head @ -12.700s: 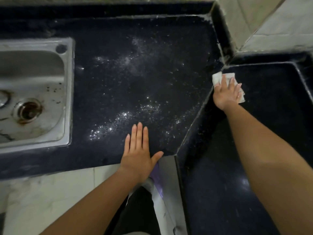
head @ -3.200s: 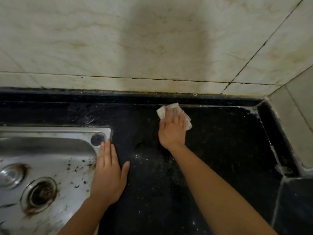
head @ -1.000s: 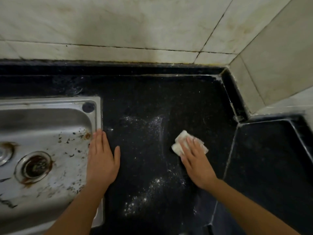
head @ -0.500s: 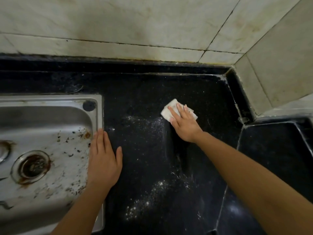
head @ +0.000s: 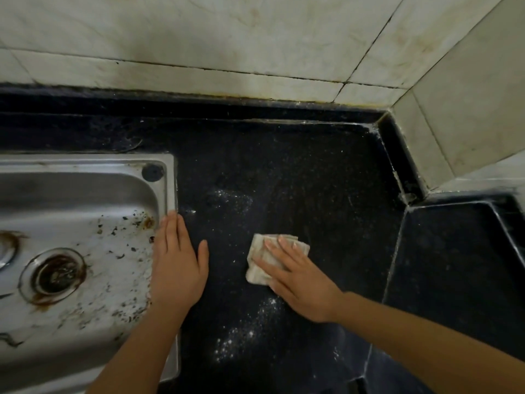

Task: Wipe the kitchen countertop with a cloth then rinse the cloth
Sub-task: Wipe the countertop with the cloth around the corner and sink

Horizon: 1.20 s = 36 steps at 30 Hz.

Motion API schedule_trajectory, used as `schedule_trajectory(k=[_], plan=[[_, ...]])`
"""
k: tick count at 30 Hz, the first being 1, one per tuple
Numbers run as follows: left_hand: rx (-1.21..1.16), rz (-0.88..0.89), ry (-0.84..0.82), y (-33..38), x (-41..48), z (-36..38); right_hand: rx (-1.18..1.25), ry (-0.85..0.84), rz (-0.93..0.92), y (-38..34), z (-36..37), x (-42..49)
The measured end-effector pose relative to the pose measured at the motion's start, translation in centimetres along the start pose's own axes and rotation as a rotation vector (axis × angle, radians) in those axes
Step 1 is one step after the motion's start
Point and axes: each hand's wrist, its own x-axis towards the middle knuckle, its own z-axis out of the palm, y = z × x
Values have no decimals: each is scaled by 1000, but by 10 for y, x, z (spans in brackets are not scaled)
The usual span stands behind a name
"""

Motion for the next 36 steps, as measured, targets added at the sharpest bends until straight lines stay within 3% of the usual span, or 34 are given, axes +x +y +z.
schedule_trajectory(k=[4, 9, 15, 20, 23, 29, 36], plan=[[6, 1, -1, -2, 0, 1, -63, -23, 2, 14, -16, 13], [-10, -1, 3, -1, 1, 1, 18, 93, 234, 37, -56, 93], [-34, -11, 19, -2, 1, 3, 147, 89, 412, 33, -85, 165], [-61, -10, 30, -3, 1, 4, 38, 112, 125, 4, -48, 111], [-80, -5, 30, -2, 0, 3, -41, 14, -42, -16, -21, 56], [-107, -10, 19, -4, 0, 4, -131, -102, -148, -8, -20, 30], [-141, -37, -1, -3, 1, 2, 51, 144, 232, 13, -75, 157]])
